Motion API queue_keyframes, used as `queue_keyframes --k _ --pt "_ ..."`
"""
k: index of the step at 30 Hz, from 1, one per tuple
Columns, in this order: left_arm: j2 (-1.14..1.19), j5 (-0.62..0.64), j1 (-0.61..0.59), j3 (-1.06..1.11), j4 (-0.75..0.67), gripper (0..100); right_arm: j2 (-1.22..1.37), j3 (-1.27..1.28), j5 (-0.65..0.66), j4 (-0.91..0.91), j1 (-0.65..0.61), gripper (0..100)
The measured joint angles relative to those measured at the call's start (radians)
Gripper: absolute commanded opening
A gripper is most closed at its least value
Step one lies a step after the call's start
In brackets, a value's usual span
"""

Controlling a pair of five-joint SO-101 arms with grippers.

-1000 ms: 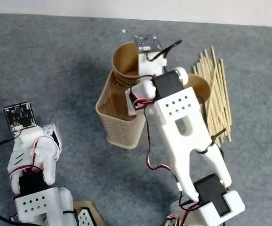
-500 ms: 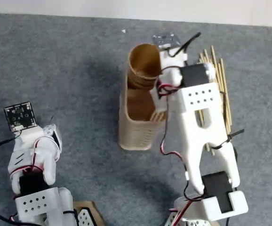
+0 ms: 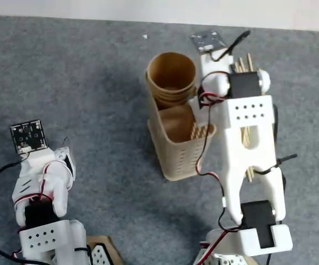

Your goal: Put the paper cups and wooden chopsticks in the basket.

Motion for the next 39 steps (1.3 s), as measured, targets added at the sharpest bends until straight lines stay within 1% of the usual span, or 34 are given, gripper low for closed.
queue_keyframes --k 5,8,11,13,17,19,21,23,27,30,34,39 --pt "0.000 0.000 0.000 0.000 0.000 20 0.000 0.000 0.000 0.003 0.052 0.9" --pt "0.000 0.000 0.000 0.000 0.000 20 0.000 0.008 0.000 0.003 0.058 1.0" --pt "0.000 0.000 0.000 0.000 0.000 20 -0.003 0.068 0.000 0.003 0.057 1.0" --pt "0.000 0.000 0.000 0.000 0.000 20 -0.017 0.118 -0.005 0.003 0.031 1.0" --pt "0.000 0.000 0.000 0.000 0.000 20 -0.006 0.239 -0.118 0.003 -0.046 1.0" --pt "0.000 0.000 0.000 0.000 0.000 20 -0.006 0.255 -0.158 0.003 -0.080 1.2" --pt "0.000 0.000 0.000 0.000 0.000 20 -0.008 0.259 -0.173 0.005 -0.103 4.4" --pt "0.000 0.000 0.000 0.000 0.000 20 -0.006 0.255 -0.180 0.005 -0.106 10.0" --pt "0.000 0.000 0.000 0.003 0.000 20 -0.002 0.219 -0.164 0.005 -0.110 19.5" --pt "0.000 0.000 0.000 0.003 0.000 20 -0.002 0.164 -0.161 0.005 -0.061 20.7" --pt "0.000 0.000 0.000 0.003 0.000 20 -0.002 0.064 -0.123 0.005 0.005 20.7" --pt "0.000 0.000 0.020 0.003 0.000 20 -0.002 -0.106 -0.087 0.006 0.098 20.7"
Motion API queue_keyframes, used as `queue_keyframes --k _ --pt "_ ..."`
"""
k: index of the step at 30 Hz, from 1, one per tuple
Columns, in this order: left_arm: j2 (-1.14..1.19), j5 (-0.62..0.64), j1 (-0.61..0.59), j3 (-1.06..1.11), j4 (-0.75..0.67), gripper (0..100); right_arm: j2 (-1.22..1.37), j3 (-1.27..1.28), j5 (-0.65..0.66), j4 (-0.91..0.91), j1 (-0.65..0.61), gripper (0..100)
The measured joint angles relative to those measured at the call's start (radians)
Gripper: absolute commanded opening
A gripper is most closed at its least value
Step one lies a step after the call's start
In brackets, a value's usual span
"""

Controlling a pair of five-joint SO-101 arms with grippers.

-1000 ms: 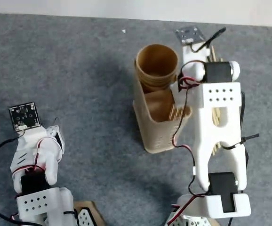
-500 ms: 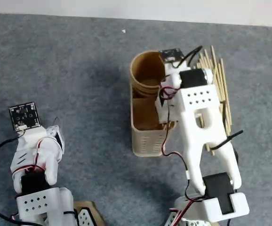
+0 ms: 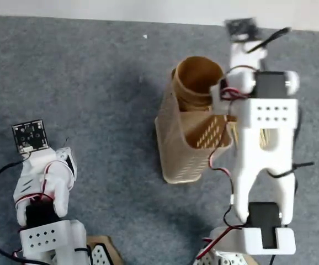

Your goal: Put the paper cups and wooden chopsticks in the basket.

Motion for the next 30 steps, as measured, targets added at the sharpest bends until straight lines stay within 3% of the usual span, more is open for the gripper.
queue_keyframes --k 11,15,21,30 --pt "0.000 0.000 0.011 0.008 0.000 20 -0.002 -0.095 0.006 0.000 0.028 20.7" --pt "0.000 0.000 0.011 0.012 0.000 20 0.015 -0.098 0.089 0.000 0.055 20.7" --pt "0.000 0.000 0.011 0.012 0.000 20 0.193 -0.104 0.222 -0.005 0.121 20.7" --pt "0.000 0.000 0.011 0.028 -0.026 20 0.480 -0.175 0.235 -0.052 0.158 20.0"
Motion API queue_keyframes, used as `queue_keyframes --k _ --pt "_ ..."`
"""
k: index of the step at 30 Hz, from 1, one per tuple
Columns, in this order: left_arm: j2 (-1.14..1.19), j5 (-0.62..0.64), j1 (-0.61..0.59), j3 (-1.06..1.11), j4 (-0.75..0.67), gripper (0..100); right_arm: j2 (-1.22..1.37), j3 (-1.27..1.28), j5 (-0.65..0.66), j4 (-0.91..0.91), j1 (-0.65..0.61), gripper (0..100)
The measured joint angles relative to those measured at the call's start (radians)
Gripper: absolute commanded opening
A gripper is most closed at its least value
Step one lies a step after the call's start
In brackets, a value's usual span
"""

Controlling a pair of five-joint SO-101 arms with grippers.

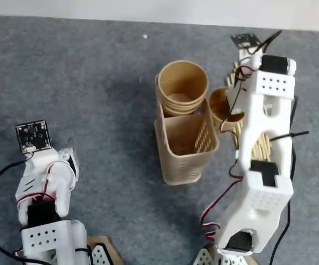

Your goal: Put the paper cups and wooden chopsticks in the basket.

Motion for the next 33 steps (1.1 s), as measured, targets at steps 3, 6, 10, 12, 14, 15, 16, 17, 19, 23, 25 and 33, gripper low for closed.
queue_keyframes --k 3,6,10,12,14,15,16,17,19,23,25,33 --pt "0.000 0.000 0.000 0.011 -0.020 20 0.060 -0.017 0.000 -0.003 -0.002 9.3" --pt "0.000 0.000 0.000 0.012 -0.026 20 0.106 -0.020 0.000 -0.006 0.002 0.3" --pt "0.000 0.000 0.000 0.012 -0.029 20 0.121 -0.020 0.000 -0.006 0.000 0.5" --pt "0.000 0.000 0.000 0.012 -0.029 20 0.120 -0.020 0.000 -0.006 0.002 0.5" --pt "0.000 0.000 0.000 0.012 -0.029 20 0.101 -0.020 0.000 -0.006 0.008 0.5" --pt "0.000 0.000 0.000 0.012 -0.029 20 0.077 -0.020 -0.011 -0.006 0.011 0.5" --pt "0.000 0.000 0.000 0.012 -0.029 20 0.041 -0.020 -0.026 -0.006 0.015 0.5" --pt "0.000 0.000 0.000 0.012 -0.029 20 -0.002 -0.020 -0.034 -0.006 0.021 0.5" --pt "0.000 0.000 0.000 0.012 -0.029 20 -0.103 -0.020 -0.041 0.006 0.031 0.5" --pt "0.000 0.000 0.000 0.012 -0.029 20 -0.325 -0.020 -0.048 0.034 0.029 0.5" --pt "0.000 0.000 0.000 0.012 -0.029 20 -0.443 -0.020 -0.048 0.035 0.031 0.5" --pt "0.000 0.000 0.000 0.012 -0.029 20 -0.806 -0.029 -0.087 -0.009 0.025 0.4"
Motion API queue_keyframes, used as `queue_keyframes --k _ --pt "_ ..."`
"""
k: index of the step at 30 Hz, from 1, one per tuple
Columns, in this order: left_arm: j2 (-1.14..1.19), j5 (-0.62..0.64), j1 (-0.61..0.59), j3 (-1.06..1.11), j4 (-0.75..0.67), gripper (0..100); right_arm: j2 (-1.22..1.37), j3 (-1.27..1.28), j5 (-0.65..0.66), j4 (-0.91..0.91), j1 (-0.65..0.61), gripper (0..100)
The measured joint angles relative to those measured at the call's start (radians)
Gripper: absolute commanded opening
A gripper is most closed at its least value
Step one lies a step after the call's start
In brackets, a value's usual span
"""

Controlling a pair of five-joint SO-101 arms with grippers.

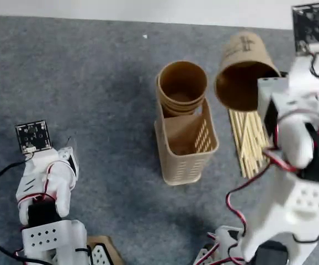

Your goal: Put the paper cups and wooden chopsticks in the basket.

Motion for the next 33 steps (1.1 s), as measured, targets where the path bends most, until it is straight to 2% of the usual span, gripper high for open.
queue_keyframes --k 4,14,33 --pt "0.000 0.000 0.000 0.000 0.000 20 -0.008 0.000 -0.009 0.000 -0.038 0.4" --pt "0.000 0.000 0.000 0.012 -0.002 20 0.110 0.000 -0.052 0.052 -0.247 0.4" --pt "0.000 0.000 0.000 0.012 -0.002 20 0.124 0.040 -0.057 0.060 -0.288 0.4"
